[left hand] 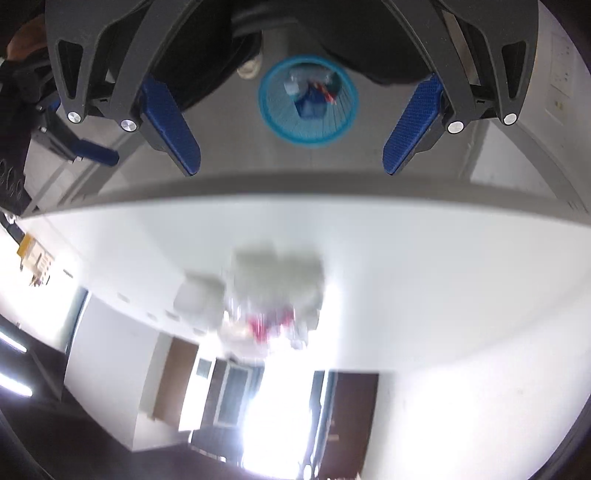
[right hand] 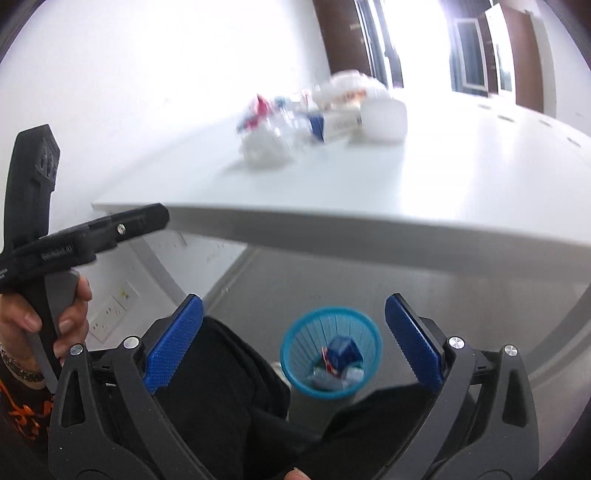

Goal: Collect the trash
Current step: 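Raise both open tools back toward the remaining trash on the table, then grasp the clear bag with pink wrapper in the left tool while the right tool grasps a clear bag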

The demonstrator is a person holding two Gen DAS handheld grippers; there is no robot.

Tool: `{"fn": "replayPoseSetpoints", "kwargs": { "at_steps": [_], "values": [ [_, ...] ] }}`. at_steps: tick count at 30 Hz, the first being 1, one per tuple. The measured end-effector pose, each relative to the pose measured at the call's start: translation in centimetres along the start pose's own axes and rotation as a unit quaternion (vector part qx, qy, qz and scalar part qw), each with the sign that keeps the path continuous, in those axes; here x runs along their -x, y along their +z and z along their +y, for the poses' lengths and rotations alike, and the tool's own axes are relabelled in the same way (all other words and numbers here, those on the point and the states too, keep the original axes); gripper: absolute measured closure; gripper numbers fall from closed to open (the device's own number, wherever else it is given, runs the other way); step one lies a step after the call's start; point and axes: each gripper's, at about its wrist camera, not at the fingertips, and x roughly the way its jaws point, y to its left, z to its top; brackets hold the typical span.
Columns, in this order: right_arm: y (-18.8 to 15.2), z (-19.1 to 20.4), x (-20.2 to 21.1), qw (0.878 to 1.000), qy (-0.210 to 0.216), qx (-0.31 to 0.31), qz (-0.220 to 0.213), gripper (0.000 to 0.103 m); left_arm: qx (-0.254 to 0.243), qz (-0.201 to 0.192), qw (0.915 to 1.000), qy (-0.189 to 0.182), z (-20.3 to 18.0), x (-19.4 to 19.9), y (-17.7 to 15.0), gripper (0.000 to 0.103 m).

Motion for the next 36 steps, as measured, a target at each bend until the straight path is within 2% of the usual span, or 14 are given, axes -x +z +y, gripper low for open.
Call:
{"fn": "replayPoseSetpoints", "kwargs": {
  "at_steps": [6,12,16,21,25,28,31,34,36],
  "values": [
    [3.9,0.9,0.7,0.999,-0.003,0.020,-0.047,0.009,0.008,-0.037,0.9993,0.002,0.6,1.6,3.8,0.006],
    [7.4,1.2,0.0,0.997,-0.003,0.035,-0.070,0.009,0.034,-0.057,0.9977,-0.014,0.7,1.1,7.6,0.006],
    [9.1,1.2,-1.2,0.997,0.005,0.036,-0.074,0.009,0.030,-0.060,0.9976,-0.020,0.0,-0.5,10.0,0.007],
    [10.7,1.0,-3.8,0.997,0.007,0.047,-0.059,0.009,0.040,-0.035,0.9979,-0.035,0.4,-4.4,11.9,0.008],
    [11.7,1.2,-5.1,0.997,0.020,0.055,-0.053,0.009,0.056,-0.013,0.9965,-0.060,1.1,-6.6,12.8,0.013],
    [12.4,1.2,-6.1,0.997,0.033,0.054,-0.041,0.011,0.048,-0.004,0.9957,-0.079,0.8,-7.9,13.4,0.015],
    [13.0,0.9,-6.9,0.998,0.039,0.044,-0.024,0.014,0.025,0.001,0.9966,-0.079,0.3,-9.2,13.3,0.019],
    [13.4,0.8,-7.7,0.999,0.034,0.040,-0.010,0.019,0.038,0.017,0.9943,-0.098,1.0,-10.3,13.3,0.035],
    [13.6,0.3,-8.3,0.999,0.033,0.034,0.001,0.024,0.050,0.024,0.9927,-0.107,1.6,-10.8,13.3,0.038]
  ]
}}
